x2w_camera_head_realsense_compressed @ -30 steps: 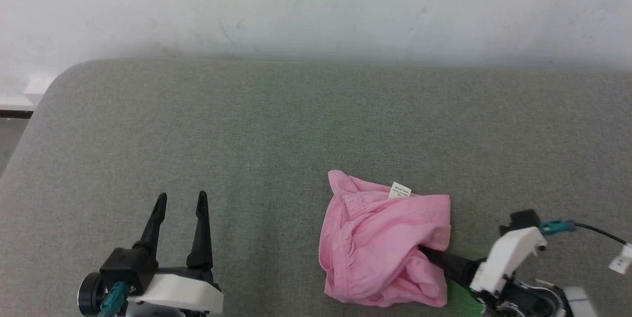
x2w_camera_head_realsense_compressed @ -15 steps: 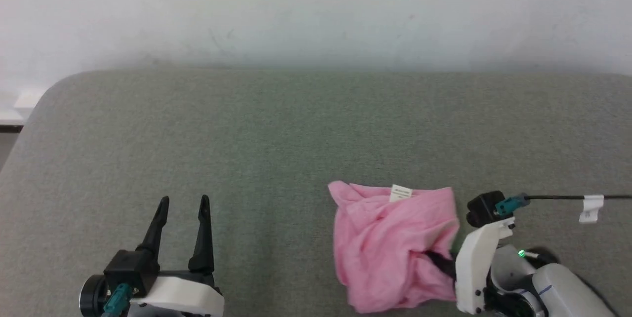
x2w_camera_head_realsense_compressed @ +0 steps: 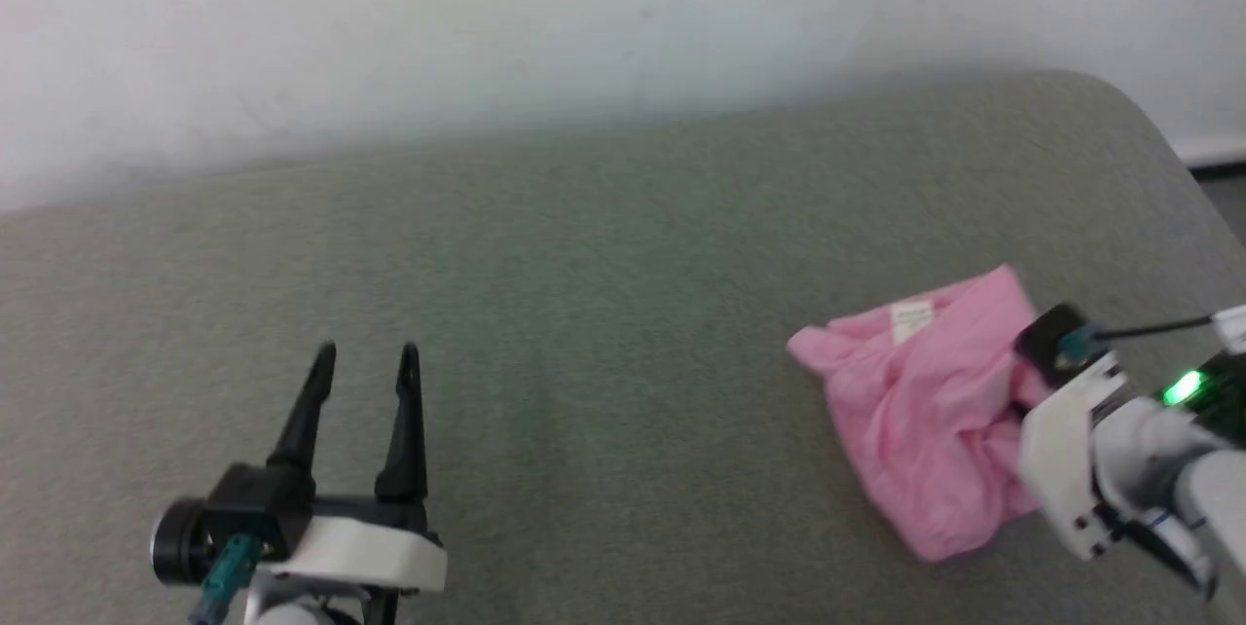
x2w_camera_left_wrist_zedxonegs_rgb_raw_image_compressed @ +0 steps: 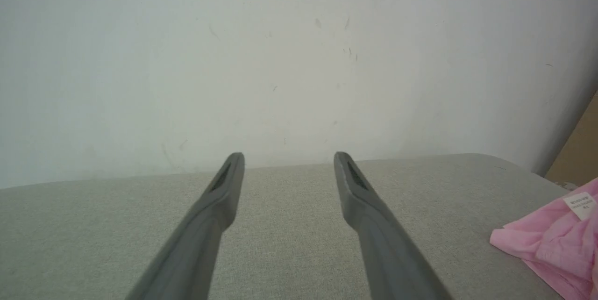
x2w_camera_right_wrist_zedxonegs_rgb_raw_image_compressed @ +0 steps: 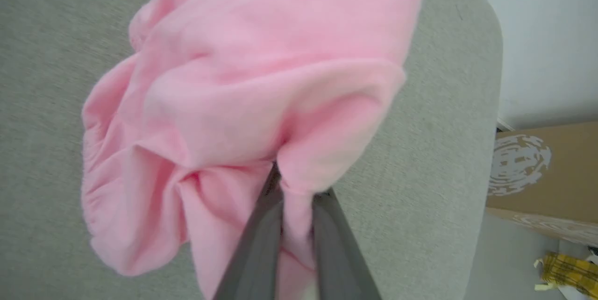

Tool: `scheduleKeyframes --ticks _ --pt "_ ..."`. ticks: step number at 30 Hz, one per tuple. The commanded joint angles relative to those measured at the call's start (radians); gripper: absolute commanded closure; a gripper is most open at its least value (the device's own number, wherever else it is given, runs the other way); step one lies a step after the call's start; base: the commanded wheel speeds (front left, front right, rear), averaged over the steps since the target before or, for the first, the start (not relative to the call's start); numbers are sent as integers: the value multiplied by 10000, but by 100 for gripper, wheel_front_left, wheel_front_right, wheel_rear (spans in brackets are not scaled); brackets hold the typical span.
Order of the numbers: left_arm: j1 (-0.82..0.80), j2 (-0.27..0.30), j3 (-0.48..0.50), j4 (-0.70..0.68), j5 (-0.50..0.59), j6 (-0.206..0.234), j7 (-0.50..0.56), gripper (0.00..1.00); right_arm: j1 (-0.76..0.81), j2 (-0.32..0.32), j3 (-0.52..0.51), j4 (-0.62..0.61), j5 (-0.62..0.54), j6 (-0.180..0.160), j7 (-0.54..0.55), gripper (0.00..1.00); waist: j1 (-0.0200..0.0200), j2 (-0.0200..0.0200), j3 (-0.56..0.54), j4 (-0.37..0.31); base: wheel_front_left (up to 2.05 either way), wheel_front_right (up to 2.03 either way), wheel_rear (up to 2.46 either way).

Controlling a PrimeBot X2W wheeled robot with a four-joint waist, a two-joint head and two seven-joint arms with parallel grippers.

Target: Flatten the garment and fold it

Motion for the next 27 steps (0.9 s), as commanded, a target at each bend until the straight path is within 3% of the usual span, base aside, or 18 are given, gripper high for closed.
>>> scheduleKeyframes --ticks 1,9,19,20,21,22,23,27 --pt "-348 31 5 -211 117 -85 -47 0 -327 -205 -196 72 14 -21 -2 100 0 0 1240 -1316 0 0 0" --pt "-1858 464 -401 -760 438 -393 -47 0 -1192 -432 -1464 2088 -75 -21 -1528 100 0 0 3273 -2156 0 0 0" --pt "-3137 733 -970 -916 523 -559 -47 0 -2509 316 -3566 5019 -1024 -21 -4307 99 0 0 4447 -1967 0 0 0" --pt "-3184 735 -986 -914 487 -566 -47 0 -2637 454 -3899 5255 -1212 -21 -4689 70 0 0 4473 -1933 0 0 0" --pt "-3215 739 -968 -910 438 -571 -47 0 -2729 605 -4226 5491 -1411 -21 -5064 29 0 0 4487 -1902 0 0 0" --pt "-3235 749 -944 -903 415 -574 -47 0 -2789 749 -4516 5710 -1624 -21 -5421 0 0 0 4490 -1856 0 0 0" --pt "-3235 749 -944 -903 415 -574 -47 0 -2789 749 -4516 5710 -1624 -21 -5421 0 0 0 4490 -1856 0 0 0" --pt "-3242 682 -841 -892 320 -560 -47 0 -2854 1062 -5876 6265 -2833 -21 -7169 0 0 0 4381 -1645 0 0 0"
